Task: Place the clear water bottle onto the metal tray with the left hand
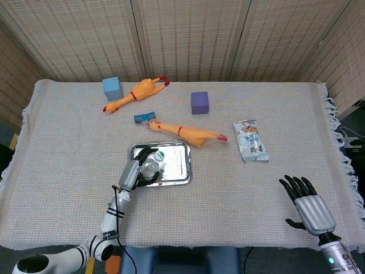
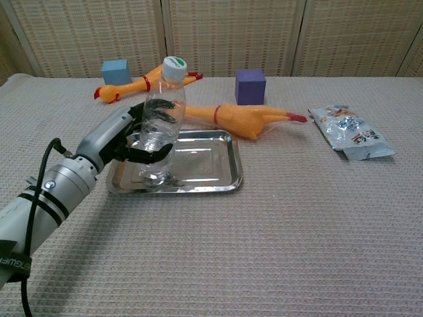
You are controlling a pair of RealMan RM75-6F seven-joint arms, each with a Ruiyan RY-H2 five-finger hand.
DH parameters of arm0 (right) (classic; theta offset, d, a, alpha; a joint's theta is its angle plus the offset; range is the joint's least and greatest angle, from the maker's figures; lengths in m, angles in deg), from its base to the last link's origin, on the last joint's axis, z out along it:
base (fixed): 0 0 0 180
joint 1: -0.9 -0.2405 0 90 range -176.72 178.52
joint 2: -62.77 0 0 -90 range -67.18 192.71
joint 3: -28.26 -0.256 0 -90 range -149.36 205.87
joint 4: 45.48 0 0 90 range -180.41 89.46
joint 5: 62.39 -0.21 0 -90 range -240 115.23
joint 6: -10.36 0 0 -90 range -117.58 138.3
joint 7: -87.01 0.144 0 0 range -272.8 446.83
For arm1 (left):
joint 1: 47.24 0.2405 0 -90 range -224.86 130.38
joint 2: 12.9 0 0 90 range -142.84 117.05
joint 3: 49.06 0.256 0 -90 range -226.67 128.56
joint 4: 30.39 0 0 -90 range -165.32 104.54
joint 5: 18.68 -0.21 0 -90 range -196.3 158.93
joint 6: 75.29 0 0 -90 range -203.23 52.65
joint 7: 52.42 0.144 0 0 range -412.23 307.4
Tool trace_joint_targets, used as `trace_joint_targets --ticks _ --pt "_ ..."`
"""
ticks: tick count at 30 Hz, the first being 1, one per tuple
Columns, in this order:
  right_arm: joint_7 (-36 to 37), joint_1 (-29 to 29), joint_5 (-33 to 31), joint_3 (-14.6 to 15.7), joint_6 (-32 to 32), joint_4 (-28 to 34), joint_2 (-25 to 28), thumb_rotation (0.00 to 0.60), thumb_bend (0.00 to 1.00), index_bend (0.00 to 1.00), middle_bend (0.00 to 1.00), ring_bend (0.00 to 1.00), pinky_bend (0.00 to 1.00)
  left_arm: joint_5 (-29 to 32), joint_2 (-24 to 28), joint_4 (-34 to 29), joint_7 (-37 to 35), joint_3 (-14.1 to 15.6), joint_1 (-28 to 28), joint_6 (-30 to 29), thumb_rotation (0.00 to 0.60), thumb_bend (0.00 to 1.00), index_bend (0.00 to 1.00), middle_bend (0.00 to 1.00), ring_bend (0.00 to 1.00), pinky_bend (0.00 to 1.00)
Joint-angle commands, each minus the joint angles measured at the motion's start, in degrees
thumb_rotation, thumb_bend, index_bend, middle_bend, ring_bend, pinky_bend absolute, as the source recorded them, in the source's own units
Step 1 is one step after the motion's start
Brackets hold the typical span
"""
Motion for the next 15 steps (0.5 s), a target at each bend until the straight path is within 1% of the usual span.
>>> trace_joint_targets --ticks 1,4,7,11,15 --pt "-0.20 -0.05 -0.08 0.02 0.16 -0.02 -0.07 0.600 0.03 0.00 0.00 0.00 0.00 0.77 0.68 -0.47 -0.14 -0.26 0.00 1.03 0.600 0.46 0.13 0.19 0.05 0.17" --pt "-0.44 -0.03 -0.08 0.00 0.08 0.05 -0.16 0.600 0.03 0.00 0.00 0.00 0.00 1.92 1.20 -0.75 -0.19 -0.41 0.13 2.60 0.600 0.46 0.12 0.18 0.04 0.16" --pt "-0.45 0.10 0.03 0.04 -0.20 0.10 -0.18 0.600 0.03 0.00 0.00 0.00 0.00 2.79 1.81 -1.13 -0.38 -0.37 0.23 4.18 0.600 0.45 0.09 0.15 0.01 0.13" --pt "-0.54 0.14 0.18 0.11 -0.28 0.03 -0.22 0.600 0.03 0.00 0.00 0.00 0.00 3.06 2.50 -1.79 -0.23 -0.28 0.48 4.52 0.600 0.44 0.07 0.13 0.00 0.10" --pt "-0.86 0.08 0.14 0.15 -0.11 0.03 -0.31 0.600 0.03 0.00 0.00 0.00 0.00 3.18 2.73 -2.09 1.33 -0.32 0.92 3.63 0.600 0.40 0.02 0.06 0.00 0.03"
